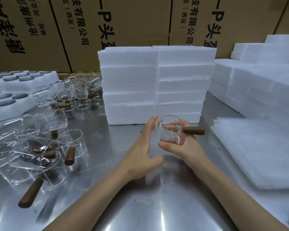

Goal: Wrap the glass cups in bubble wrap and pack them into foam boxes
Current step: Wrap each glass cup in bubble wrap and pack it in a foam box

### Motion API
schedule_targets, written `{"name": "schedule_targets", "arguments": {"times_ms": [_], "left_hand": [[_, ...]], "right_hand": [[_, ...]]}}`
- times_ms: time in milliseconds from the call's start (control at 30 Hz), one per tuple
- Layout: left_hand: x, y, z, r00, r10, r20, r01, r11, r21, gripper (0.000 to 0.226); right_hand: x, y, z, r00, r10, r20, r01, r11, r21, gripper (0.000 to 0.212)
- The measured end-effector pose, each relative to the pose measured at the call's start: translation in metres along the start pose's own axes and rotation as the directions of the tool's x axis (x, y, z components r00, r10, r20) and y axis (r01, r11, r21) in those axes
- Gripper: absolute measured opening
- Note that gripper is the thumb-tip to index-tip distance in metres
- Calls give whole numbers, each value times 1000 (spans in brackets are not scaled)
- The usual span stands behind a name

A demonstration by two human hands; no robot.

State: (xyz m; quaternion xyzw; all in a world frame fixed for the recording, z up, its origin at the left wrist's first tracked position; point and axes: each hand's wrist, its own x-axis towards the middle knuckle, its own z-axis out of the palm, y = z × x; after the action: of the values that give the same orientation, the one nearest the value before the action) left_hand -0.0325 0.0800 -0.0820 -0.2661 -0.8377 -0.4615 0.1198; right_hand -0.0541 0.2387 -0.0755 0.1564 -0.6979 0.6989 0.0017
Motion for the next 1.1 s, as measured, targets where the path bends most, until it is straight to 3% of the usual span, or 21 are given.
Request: {"name": "schedule_targets", "arguments": {"times_ms": [100, 167, 267, 500, 800, 933, 1100], "left_hand": [[3, 7, 2, 995, -98, -15, 89, 952, -292, 86], [8, 11, 5, 989, -135, -57, 105, 924, -367, 84], [13, 15, 10, 982, -130, -136, 71, 927, -369, 78], [17, 22, 13, 960, -126, -248, 19, 919, -393, 56], [19, 39, 20, 837, -412, -362, 108, 771, -628, 15], [18, 41, 17, 818, -426, -387, 115, 780, -615, 21], [18, 37, 17, 852, -370, -369, 103, 811, -576, 25]], "right_hand": [[0, 2, 0, 999, -6, 33, 6, 1000, -5, 65], [-2, 4, 3, 997, 17, 79, -18, 1000, 11, 73], [-1, 4, 7, 992, 6, 123, -5, 1000, -10, 72], [-1, 7, 12, 994, -90, 65, 94, 994, -64, 67], [-7, 12, 24, 988, -123, 96, 134, 983, -125, 62], [-9, 10, 24, 985, -119, 123, 131, 986, -101, 63], [-7, 5, 19, 990, -76, 116, 77, 997, -7, 68]]}}
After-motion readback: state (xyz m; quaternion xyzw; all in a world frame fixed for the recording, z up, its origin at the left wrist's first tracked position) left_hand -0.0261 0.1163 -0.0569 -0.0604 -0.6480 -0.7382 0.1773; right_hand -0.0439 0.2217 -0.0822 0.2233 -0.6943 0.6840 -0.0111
